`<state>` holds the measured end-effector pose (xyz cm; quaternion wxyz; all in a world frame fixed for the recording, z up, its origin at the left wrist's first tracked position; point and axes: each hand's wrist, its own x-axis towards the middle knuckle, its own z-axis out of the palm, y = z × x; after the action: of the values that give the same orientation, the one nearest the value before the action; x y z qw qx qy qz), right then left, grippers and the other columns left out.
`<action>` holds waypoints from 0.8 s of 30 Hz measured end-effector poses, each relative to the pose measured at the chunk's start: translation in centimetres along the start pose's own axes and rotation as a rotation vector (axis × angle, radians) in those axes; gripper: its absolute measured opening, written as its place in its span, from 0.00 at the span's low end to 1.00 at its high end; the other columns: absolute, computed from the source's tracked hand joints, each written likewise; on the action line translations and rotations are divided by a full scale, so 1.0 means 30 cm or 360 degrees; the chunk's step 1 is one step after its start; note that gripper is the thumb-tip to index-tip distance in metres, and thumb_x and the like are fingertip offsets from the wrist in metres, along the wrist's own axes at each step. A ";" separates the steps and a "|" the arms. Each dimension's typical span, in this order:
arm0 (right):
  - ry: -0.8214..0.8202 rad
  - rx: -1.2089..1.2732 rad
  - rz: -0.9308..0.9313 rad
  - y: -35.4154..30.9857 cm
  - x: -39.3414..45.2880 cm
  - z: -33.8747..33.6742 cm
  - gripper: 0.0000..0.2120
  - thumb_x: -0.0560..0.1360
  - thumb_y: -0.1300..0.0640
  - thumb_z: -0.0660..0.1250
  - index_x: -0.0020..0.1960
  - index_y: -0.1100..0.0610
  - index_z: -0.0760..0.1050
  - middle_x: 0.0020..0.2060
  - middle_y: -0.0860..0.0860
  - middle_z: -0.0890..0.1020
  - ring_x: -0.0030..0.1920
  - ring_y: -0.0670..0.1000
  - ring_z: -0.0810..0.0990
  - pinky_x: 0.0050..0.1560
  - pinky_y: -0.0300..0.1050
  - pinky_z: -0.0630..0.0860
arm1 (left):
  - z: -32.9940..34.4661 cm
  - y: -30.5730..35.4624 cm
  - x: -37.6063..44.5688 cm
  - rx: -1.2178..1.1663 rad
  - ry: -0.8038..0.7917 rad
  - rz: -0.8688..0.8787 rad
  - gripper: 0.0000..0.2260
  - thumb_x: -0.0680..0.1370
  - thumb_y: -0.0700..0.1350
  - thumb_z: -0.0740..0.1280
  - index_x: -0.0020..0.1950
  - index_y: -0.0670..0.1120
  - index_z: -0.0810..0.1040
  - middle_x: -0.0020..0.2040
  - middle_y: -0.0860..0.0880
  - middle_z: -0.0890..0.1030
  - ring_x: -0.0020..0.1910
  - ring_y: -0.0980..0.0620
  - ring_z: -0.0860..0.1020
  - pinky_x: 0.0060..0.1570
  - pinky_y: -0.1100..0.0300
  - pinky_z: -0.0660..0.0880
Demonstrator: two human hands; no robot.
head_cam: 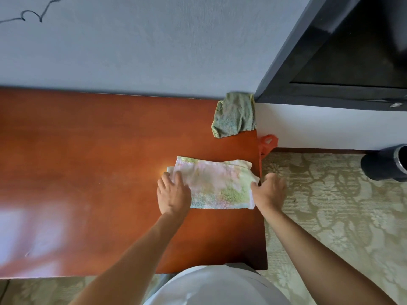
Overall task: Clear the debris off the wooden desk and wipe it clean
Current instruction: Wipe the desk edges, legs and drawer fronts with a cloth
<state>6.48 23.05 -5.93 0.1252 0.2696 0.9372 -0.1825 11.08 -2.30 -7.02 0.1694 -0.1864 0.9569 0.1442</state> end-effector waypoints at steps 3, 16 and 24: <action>0.0100 -0.0163 -0.0416 -0.048 -0.069 0.029 0.03 0.78 0.59 0.70 0.50 0.54 0.76 0.48 0.49 0.80 0.44 0.52 0.81 0.43 0.51 0.81 | 0.008 -0.034 0.032 0.0094 -0.0038 0.0053 0.20 0.83 0.49 0.63 0.74 0.50 0.65 0.70 0.43 0.65 0.66 0.42 0.67 0.64 0.52 0.69; -0.0281 -0.0263 -0.0371 -0.294 -0.210 0.256 0.22 0.79 0.65 0.68 0.72 0.61 0.70 0.61 0.59 0.79 0.57 0.58 0.81 0.49 0.49 0.81 | -0.024 -0.077 0.032 0.0022 -0.0038 0.0465 0.29 0.80 0.45 0.66 0.79 0.49 0.59 0.71 0.45 0.66 0.66 0.44 0.68 0.67 0.54 0.67; -0.1242 0.0283 -0.0745 -0.293 -0.152 -0.113 0.05 0.72 0.63 0.67 0.37 0.60 0.75 0.28 0.45 0.73 0.32 0.47 0.71 0.36 0.49 0.65 | -0.239 -0.003 0.100 0.0000 -0.0558 0.1338 0.35 0.73 0.60 0.76 0.77 0.55 0.69 0.75 0.58 0.72 0.79 0.55 0.62 0.82 0.47 0.50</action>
<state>4.91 15.41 1.07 0.4004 -0.0283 0.8364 -0.3733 6.54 -5.74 -1.71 0.2557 0.2456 0.9063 0.2298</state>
